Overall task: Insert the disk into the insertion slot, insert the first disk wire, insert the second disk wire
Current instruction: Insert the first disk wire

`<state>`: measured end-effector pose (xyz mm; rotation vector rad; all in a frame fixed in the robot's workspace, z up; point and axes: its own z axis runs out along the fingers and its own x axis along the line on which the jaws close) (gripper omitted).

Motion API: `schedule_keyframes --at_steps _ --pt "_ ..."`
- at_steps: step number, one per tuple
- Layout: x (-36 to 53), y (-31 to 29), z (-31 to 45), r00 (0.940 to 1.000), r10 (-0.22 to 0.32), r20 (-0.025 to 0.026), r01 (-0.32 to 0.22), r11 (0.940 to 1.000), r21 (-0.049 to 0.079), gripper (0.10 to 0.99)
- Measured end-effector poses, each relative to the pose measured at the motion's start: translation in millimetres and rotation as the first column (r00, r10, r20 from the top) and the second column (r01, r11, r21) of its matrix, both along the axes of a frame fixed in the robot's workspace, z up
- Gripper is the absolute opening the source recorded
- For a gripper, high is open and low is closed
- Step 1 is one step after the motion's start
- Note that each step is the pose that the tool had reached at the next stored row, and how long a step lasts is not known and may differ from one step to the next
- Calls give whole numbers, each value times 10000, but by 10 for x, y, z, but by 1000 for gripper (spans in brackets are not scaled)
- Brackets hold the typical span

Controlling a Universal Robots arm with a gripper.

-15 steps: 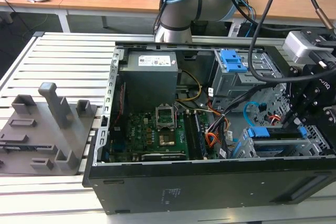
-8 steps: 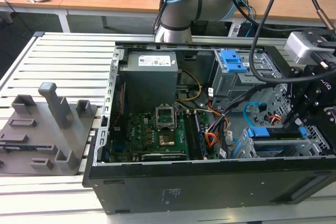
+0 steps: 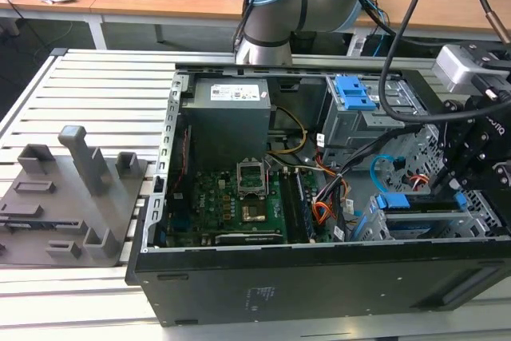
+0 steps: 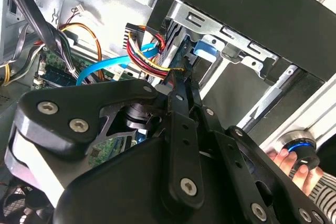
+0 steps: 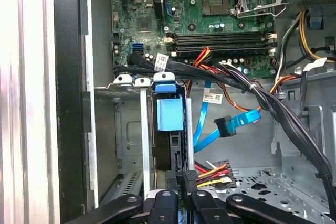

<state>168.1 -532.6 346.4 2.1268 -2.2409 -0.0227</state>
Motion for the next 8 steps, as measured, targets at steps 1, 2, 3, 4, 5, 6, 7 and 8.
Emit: schedule_keyframes --at_steps 1,2,3,4,5,6,7,8 --pt "-9 -15 0 10000 0 -1 0 10000 4 165" --pt "-17 -29 -1 10000 1 0 -1 10000 11 165" --pt "-22 -33 -2 10000 0 0 0 10000 21 165" --pt "-22 -32 -5 10000 2 0 -2 10000 54 165" --pt "-23 -33 -11 10000 3 0 -3 10000 94 165" --pt "-24 -33 -14 10000 1 0 -1 9999 101 165" --pt "-24 -33 -18 10000 1 1 -1 9999 103 165" --pt "-24 -33 -24 10000 1 1 -1 9999 104 165"
